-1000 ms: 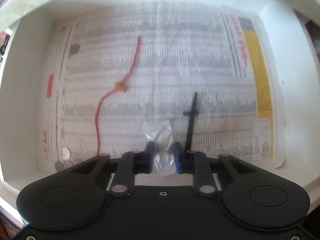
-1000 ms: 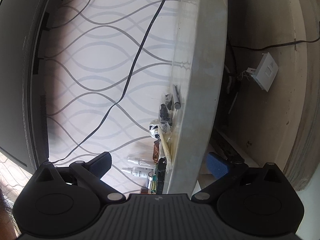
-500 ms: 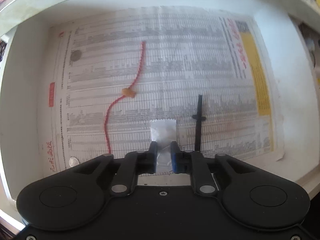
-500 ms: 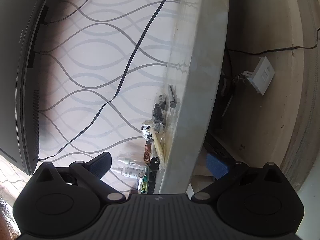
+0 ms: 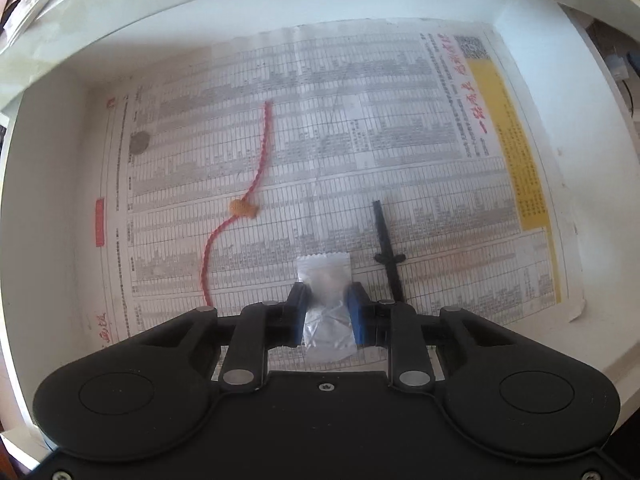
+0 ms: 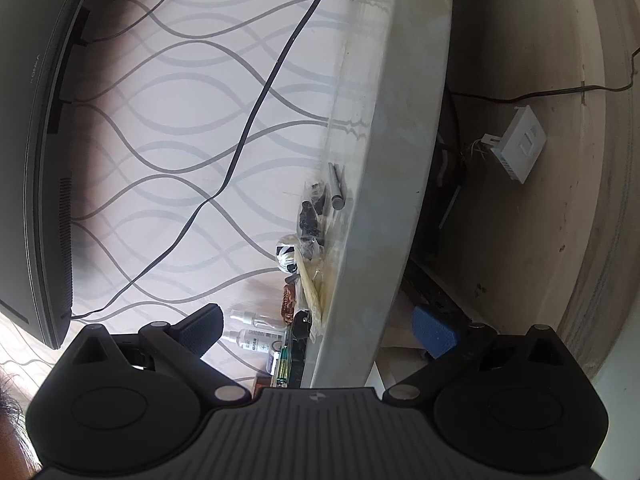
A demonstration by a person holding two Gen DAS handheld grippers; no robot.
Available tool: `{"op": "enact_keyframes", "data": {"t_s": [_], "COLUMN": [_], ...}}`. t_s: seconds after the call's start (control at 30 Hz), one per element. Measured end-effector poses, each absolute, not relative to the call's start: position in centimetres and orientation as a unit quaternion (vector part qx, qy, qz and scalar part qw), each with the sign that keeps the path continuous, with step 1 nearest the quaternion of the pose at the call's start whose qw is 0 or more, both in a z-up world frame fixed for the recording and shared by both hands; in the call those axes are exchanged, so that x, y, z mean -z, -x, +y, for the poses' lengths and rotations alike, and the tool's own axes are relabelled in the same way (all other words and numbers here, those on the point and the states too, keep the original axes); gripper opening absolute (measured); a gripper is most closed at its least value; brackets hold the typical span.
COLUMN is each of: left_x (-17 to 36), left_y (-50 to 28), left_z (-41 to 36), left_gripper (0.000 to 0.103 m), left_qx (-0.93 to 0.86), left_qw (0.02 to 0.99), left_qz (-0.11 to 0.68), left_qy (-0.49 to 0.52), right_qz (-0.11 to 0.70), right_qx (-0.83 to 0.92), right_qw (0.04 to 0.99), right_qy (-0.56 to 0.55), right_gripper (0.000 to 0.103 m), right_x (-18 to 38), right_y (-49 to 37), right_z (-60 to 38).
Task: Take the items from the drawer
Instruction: 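Lift the small plastic bag onto the countertop and open the left gripper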
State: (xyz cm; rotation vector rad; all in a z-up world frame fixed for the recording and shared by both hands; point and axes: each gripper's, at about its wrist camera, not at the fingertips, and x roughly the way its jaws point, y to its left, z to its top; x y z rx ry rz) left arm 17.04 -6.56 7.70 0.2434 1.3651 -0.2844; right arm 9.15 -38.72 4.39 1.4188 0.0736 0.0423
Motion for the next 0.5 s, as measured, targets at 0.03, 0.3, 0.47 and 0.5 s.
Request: {"op": "enact_keyframes", "data": {"t_s": [0.03, 0.3, 0.47, 0.5], "left_x": [-7.6, -9.8, -15.4, -16.6], "left_y": [-17.0, -17.8, -17.7, -17.7], "left_z": [-6.5, -4.2, -2.2, -1.8], "left_gripper": [0.022, 0.021, 0.022, 0.022], "left_qx": [0.132, 0.153, 0.171, 0.169], "left_qw": [0.759, 0.781, 0.834, 0.845], "left_qz": [0.628, 0.601, 0.518, 0.501], "left_qy": [-0.106, -0.078, -0.078, -0.076], "right_qz": [0.034, 0.033, 0.036, 0.037], "right_qx": [-0.019, -0.013, -0.01, -0.01], "right_qw": [0.758, 0.76, 0.762, 0.763], "right_qy": [-0.651, -0.649, -0.646, -0.645], "right_gripper": [0.103, 0.103, 0.103, 0.103], "right_x": [-4.4, -4.5, -4.6, -4.6], "right_y": [-9.1, -9.0, -9.1, -9.2], "right_z": [-38.7, -38.6, -38.5, -38.4]}}
